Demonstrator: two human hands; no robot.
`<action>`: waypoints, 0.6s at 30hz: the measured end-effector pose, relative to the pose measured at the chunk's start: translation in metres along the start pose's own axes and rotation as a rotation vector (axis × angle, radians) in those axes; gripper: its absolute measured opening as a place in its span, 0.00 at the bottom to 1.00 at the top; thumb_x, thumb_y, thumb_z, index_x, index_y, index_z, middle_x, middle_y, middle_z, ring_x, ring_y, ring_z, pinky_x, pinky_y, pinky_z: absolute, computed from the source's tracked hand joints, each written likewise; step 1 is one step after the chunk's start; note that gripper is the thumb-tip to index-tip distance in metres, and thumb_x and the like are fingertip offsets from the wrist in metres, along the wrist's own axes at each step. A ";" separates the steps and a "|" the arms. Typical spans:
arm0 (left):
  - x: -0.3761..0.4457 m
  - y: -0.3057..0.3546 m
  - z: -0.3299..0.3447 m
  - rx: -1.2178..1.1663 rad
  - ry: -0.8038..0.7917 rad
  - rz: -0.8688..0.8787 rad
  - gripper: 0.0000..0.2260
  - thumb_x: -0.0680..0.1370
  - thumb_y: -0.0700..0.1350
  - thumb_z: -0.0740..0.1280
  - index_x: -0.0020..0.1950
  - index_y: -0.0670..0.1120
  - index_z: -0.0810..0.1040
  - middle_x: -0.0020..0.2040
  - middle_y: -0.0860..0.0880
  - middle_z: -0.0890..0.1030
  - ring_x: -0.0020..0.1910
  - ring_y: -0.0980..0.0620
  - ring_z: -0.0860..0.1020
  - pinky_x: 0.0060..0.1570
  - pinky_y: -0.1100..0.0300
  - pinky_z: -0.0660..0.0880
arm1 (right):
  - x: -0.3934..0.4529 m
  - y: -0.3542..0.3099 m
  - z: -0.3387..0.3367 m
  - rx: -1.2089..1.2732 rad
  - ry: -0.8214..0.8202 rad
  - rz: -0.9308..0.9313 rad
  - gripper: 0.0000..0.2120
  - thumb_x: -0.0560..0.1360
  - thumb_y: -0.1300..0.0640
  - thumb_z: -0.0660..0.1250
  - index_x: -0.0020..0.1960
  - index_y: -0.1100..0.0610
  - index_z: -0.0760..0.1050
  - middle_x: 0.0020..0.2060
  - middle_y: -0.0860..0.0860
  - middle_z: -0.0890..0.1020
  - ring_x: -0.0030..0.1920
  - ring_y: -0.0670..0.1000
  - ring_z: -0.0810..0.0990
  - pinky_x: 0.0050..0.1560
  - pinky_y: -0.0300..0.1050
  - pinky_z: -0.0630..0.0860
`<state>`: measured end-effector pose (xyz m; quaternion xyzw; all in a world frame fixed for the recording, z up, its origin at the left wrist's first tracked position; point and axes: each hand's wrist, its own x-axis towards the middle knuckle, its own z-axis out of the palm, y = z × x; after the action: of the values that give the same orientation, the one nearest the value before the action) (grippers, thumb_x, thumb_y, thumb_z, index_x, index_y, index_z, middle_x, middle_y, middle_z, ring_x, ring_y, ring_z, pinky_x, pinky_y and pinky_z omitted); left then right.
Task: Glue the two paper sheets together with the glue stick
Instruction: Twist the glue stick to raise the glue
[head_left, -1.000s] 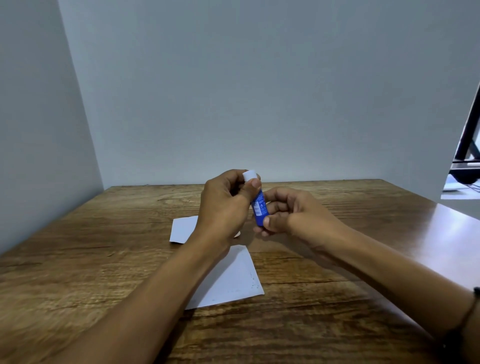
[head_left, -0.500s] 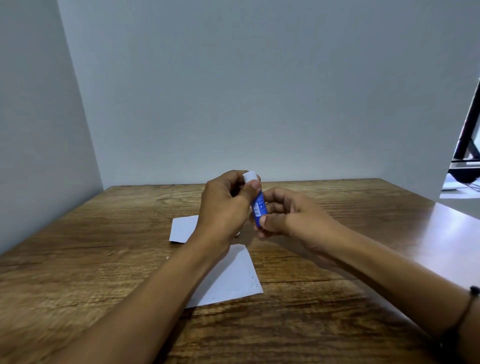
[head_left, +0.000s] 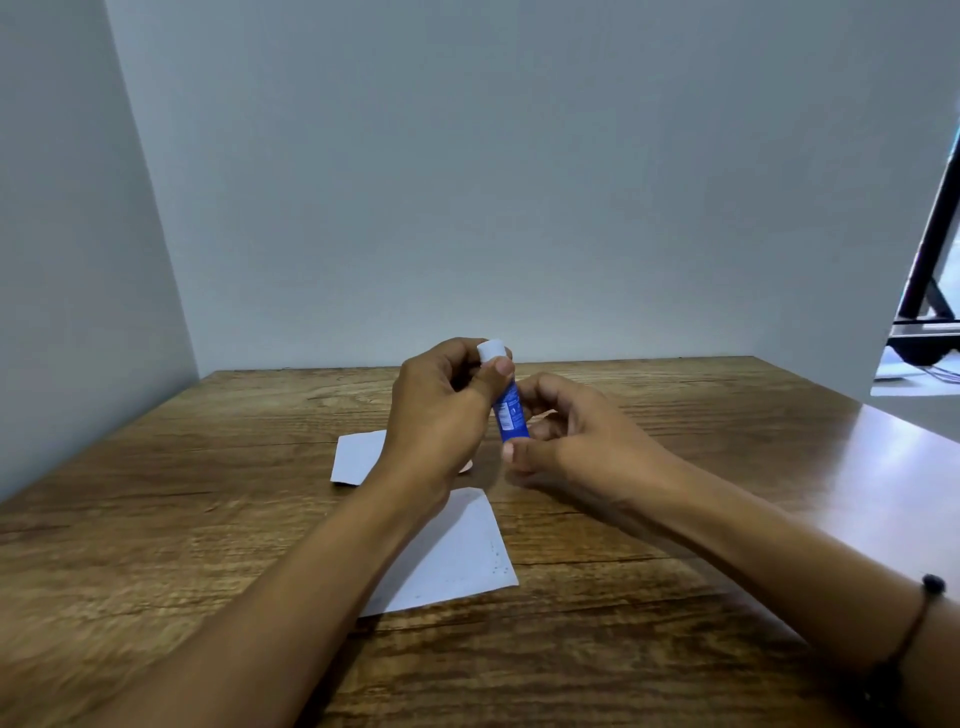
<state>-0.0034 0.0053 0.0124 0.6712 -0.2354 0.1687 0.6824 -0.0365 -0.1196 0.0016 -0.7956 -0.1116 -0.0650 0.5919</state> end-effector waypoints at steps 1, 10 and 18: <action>0.000 0.000 0.000 0.002 -0.001 -0.001 0.07 0.74 0.41 0.66 0.38 0.52 0.79 0.36 0.54 0.80 0.31 0.66 0.76 0.33 0.74 0.74 | -0.001 0.000 0.001 -0.045 -0.009 -0.008 0.13 0.68 0.65 0.70 0.49 0.51 0.75 0.35 0.49 0.78 0.34 0.45 0.78 0.41 0.42 0.78; -0.001 0.000 0.001 0.006 -0.003 0.010 0.09 0.74 0.40 0.66 0.37 0.52 0.78 0.36 0.53 0.80 0.32 0.66 0.76 0.34 0.73 0.74 | -0.001 -0.004 0.003 -0.008 -0.001 -0.024 0.14 0.72 0.72 0.62 0.48 0.55 0.75 0.40 0.54 0.79 0.37 0.47 0.80 0.46 0.44 0.80; -0.002 0.002 0.002 0.019 0.001 -0.002 0.09 0.74 0.40 0.66 0.36 0.52 0.78 0.36 0.54 0.80 0.32 0.65 0.77 0.35 0.70 0.75 | -0.003 -0.005 0.004 -0.203 0.050 -0.082 0.10 0.70 0.64 0.69 0.46 0.51 0.76 0.32 0.46 0.77 0.32 0.39 0.75 0.38 0.35 0.74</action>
<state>-0.0064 0.0037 0.0130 0.6777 -0.2328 0.1708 0.6763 -0.0410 -0.1146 0.0044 -0.8443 -0.1223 -0.1200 0.5078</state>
